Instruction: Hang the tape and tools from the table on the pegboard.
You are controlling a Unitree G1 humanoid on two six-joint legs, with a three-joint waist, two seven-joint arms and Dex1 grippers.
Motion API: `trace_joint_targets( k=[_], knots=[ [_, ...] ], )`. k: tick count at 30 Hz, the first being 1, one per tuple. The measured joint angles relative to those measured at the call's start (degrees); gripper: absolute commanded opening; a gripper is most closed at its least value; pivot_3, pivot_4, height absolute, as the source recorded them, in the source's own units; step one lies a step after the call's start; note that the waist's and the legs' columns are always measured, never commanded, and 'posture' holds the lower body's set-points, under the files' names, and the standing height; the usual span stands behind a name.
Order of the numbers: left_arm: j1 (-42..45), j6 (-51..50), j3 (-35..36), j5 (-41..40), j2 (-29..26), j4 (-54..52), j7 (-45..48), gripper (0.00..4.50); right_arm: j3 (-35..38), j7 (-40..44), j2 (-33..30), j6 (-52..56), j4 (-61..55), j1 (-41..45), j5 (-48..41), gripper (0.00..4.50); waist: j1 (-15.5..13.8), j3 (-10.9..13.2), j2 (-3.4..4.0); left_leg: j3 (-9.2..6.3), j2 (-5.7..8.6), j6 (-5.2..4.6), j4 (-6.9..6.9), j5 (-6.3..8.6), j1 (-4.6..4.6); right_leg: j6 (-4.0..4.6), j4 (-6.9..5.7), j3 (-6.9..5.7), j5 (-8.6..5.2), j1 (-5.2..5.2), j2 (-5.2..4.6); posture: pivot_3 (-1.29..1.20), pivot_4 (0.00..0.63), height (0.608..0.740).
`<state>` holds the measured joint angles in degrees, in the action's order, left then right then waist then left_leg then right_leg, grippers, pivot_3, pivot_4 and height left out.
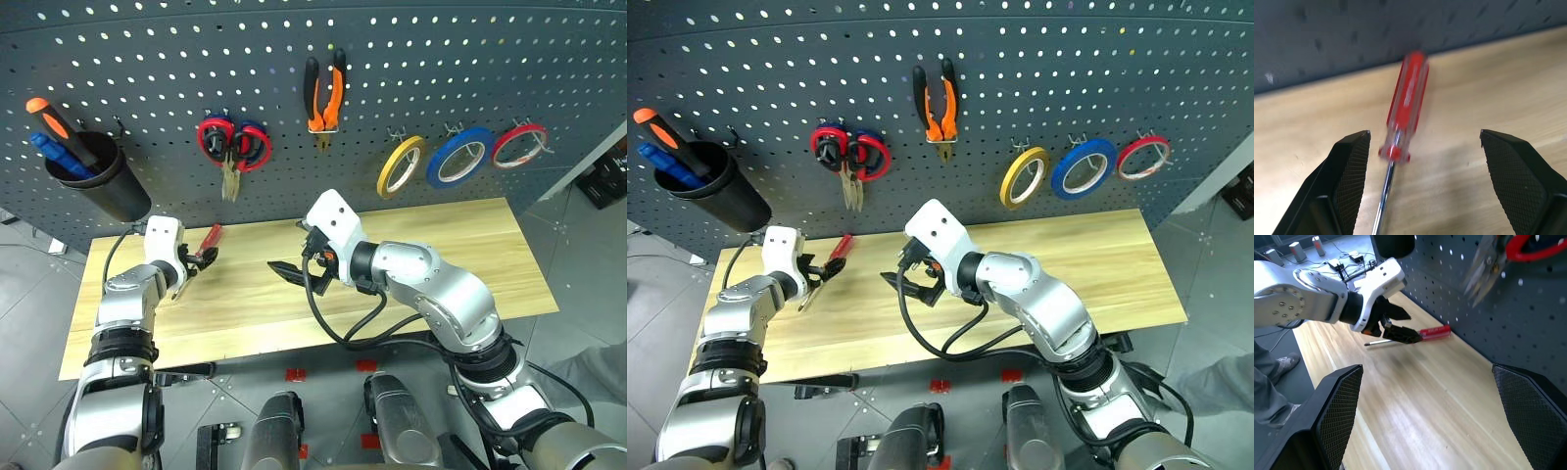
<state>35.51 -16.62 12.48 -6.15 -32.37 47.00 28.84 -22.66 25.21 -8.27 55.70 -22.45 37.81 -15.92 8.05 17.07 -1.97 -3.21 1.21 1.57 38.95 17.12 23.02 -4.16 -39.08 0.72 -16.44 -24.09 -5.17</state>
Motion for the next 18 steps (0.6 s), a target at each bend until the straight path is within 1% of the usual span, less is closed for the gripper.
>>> trace_joint_targets(
  k=[6,8,11,12,17,18],
  knots=[
    [7.3,4.8,-1.0,2.5,-0.1,11.4,-3.8,3.78,0.1,-1.1,0.8,3.3,-1.8,0.2,-0.8,4.50,0.1,1.7,-0.14,0.01,0.00,0.01,0.03,-0.01,0.11,0.00,0.00,-0.01,0.00,-0.11,-0.01,-0.24,0.410,0.740],
    [8.9,5.9,-1.1,3.1,-0.1,14.3,-5.0,3.78,0.1,-1.7,1.0,4.2,-2.1,0.2,-1.0,4.50,0.2,1.8,-0.14,0.01,0.01,0.02,0.03,-0.01,0.15,0.00,0.00,-0.02,0.00,-0.16,-0.01,-0.24,0.415,0.740],
    [11.1,6.4,-1.1,3.5,0.0,18.1,-6.3,3.16,0.1,-2.4,1.1,5.4,-2.5,0.2,-1.1,4.50,0.3,2.1,-0.12,0.01,0.01,0.02,0.03,-0.01,0.21,0.00,0.00,-0.03,0.00,-0.22,-0.01,-0.25,0.415,0.740],
    [11.4,6.5,-1.1,3.6,0.0,18.9,-6.4,2.89,0.1,-2.7,1.1,5.6,-2.6,0.2,-1.1,4.50,0.3,2.1,-0.12,0.02,0.02,0.01,0.03,-0.01,0.22,0.00,0.00,-0.04,0.00,-0.22,-0.01,-0.25,0.415,0.740],
    [11.6,6.8,-2.6,4.2,0.3,20.3,-5.4,1.23,0.1,-3.2,1.1,6.0,-2.6,0.3,-1.0,4.50,0.6,2.2,-0.12,0.00,0.00,0.02,0.04,-0.01,0.21,0.00,-0.02,-0.05,0.00,-0.22,-0.01,-0.26,0.397,0.740],
    [11.5,6.5,-2.7,4.2,0.2,20.2,-5.0,0.97,0.1,-3.2,1.0,6.0,-2.6,0.5,-1.0,4.50,0.7,2.2,-0.12,0.01,0.00,0.02,0.05,-0.01,0.21,0.00,-0.04,-0.04,0.00,-0.22,-0.01,-0.25,0.384,0.740]
  ],
)
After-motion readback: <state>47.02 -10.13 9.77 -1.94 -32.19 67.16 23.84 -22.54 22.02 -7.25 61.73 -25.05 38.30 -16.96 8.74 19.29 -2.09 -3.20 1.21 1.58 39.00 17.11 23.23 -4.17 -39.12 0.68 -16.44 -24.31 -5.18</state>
